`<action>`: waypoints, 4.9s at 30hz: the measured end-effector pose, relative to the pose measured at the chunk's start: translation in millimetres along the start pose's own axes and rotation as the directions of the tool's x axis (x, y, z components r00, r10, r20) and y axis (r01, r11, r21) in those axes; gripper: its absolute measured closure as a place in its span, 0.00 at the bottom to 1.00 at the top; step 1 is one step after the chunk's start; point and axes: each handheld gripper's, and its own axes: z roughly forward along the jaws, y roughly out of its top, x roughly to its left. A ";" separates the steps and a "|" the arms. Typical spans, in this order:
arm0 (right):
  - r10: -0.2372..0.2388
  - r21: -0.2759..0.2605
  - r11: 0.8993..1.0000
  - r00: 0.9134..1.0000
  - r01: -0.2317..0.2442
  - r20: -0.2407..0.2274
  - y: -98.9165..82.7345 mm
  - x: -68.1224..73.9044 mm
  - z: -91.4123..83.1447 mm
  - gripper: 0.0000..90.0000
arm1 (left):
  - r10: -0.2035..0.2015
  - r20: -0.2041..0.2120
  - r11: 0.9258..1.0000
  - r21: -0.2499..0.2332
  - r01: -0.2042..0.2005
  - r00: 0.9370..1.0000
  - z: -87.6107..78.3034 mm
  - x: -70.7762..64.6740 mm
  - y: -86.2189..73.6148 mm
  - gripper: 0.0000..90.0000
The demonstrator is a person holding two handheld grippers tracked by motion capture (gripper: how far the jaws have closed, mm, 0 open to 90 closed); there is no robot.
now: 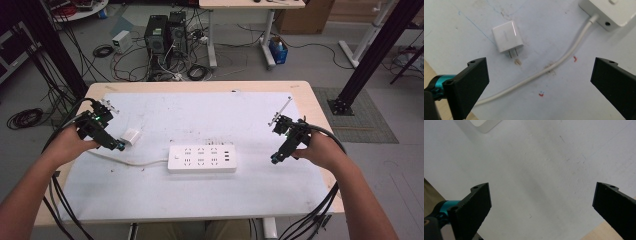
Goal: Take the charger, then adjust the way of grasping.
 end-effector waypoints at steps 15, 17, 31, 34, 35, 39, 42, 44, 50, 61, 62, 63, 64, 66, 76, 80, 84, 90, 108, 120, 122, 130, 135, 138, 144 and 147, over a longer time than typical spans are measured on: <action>0.017 -0.010 1.000 1.000 -0.017 0.007 -0.8 -1.8 4.1 0.01 | -0.124 -0.055 0.992 -0.032 0.122 0.991 31.5 17.0 14.0 0.02; 0.019 -0.017 1.000 1.000 -0.019 0.007 -1.2 -3.3 3.8 0.01 | -0.138 -0.044 0.990 -0.024 0.137 0.990 42.5 20.4 16.5 0.02; 0.015 -0.015 1.000 1.000 -0.015 0.005 -1.6 -7.7 5.4 0.01 | -0.203 -0.036 0.978 0.045 0.204 0.979 94.6 35.4 17.5 0.02; 0.022 -0.013 1.000 1.000 -0.022 0.004 -2.3 -8.2 5.6 0.01 | -0.213 -0.036 0.975 0.055 0.215 0.976 102.2 37.5 15.8 0.02; 0.025 -0.010 1.000 1.000 -0.025 0.004 -2.5 -8.5 5.5 0.01 | -0.217 -0.037 0.974 0.055 0.219 0.975 104.6 38.0 15.5 0.02; 0.027 -0.009 1.000 1.000 -0.027 0.002 -2.9 -9.9 5.6 0.01 | -0.214 -0.055 0.974 0.061 0.217 0.975 110.9 38.1 16.3 0.03; 0.026 -0.011 1.000 1.000 -0.026 0.001 -3.4 -11.1 6.2 0.01 | -0.208 -0.062 0.975 0.065 0.212 0.976 114.3 37.3 17.3 0.10; 0.028 -0.007 1.000 1.000 -0.028 0.002 -3.6 -11.6 6.2 0.01 | -0.203 -0.077 0.975 0.075 0.209 0.976 116.3 37.0 17.7 0.10; 0.026 -0.003 1.000 1.000 -0.026 0.002 -3.8 -12.3 7.3 0.01 | -0.205 -0.083 0.974 0.080 0.211 0.975 118.4 38.2 15.1 0.20; 0.022 -0.001 1.000 1.000 -0.022 -0.002 -1.2 -11.1 8.8 0.01 | -0.207 -0.091 0.973 0.088 0.215 0.974 122.3 37.1 11.0 0.31; 0.021 0.001 1.000 1.000 -0.021 -0.002 -1.1 -11.2 8.8 0.01 | -0.207 -0.092 0.973 0.087 0.215 0.974 122.3 37.0 11.0 0.31; 0.022 0.002 1.000 1.000 -0.022 -0.001 -1.1 -11.1 9.0 0.01 | -0.209 -0.090 0.973 0.086 0.216 0.974 122.3 37.0 10.9 0.31; 0.021 0.004 1.000 1.000 -0.021 -0.001 -1.1 -11.1 9.0 0.01 | -0.211 -0.083 0.972 0.086 0.218 0.974 122.1 37.3 10.8 0.32; 0.019 0.003 1.000 1.000 -0.019 -0.001 -1.0 -11.1 9.1 0.01 | -0.210 -0.069 0.973 0.083 0.216 0.975 121.9 37.7 10.6 0.36; 0.023 0.004 1.000 1.000 -0.023 -0.005 -2.0 -10.8 10.8 0.01 | -0.217 -0.050 0.973 0.066 0.220 0.975 120.5 38.8 8.6 0.46; 0.025 0.002 1.000 1.000 -0.025 -0.006 -3.6 -11.2 11.5 0.01 | -0.200 -0.071 0.978 0.049 0.204 0.977 118.1 36.1 8.5 0.47; 0.031 -0.002 1.000 1.000 -0.031 -0.006 -4.9 -9.9 11.6 0.01 | -0.199 -0.065 0.980 0.006 0.200 0.978 107.1 33.9 9.3 0.47; 0.019 -0.009 1.000 1.000 -0.019 0.001 -6.0 -6.7 9.2 0.01 | -0.189 -0.033 0.981 -0.048 0.187 0.981 84.0 25.9 6.3 0.47; -0.005 -0.043 0.999 1.000 0.005 0.017 -9.1 11.3 0.1 0.02 | -0.124 -0.015 0.984 -0.130 0.121 0.992 28.6 -3.1 9.3 0.47; -0.001 -0.039 0.999 1.000 0.002 0.025 -5.1 14.6 -2.2 0.02 | -0.105 0.000 0.985 -0.134 0.104 0.994 27.6 -1.7 8.3 0.47; -0.006 -0.041 0.999 1.000 0.007 0.023 -5.4 15.4 -1.8 0.02 | -0.104 -0.001 0.985 -0.137 0.103 0.995 27.1 -2.3 8.4 0.47; 0.011 -0.054 0.998 0.999 -0.009 0.032 -9.0 16.8 -5.7 0.02 | -0.052 0.024 0.987 -0.151 0.055 0.998 21.2 -9.2 11.5 0.47; 0.070 -0.115 0.991 0.997 -0.066 0.027 -8.4 16.1 -8.0 0.02 | -0.004 0.042 0.988 -0.153 0.011 0.999 10.6 -16.6 19.6 0.47; 0.109 -0.147 0.984 0.994 -0.104 0.022 -6.0 17.1 -8.2 0.02 | 0.037 0.048 0.987 -0.160 -0.029 0.998 4.4 -24.2 27.1 0.47; 0.140 -0.194 0.972 0.990 -0.132 0.026 -1.3 18.0 -10.6 0.02 | 0.128 0.067 0.973 -0.203 -0.112 0.990 -4.1 -40.1 38.5 0.47; 0.181 -0.238 0.955 0.983 -0.177 -0.004 0.4 17.1 -13.5 0.02 | 0.200 0.070 0.955 -0.237 -0.178 0.977 -4.6 -48.8 43.5 0.47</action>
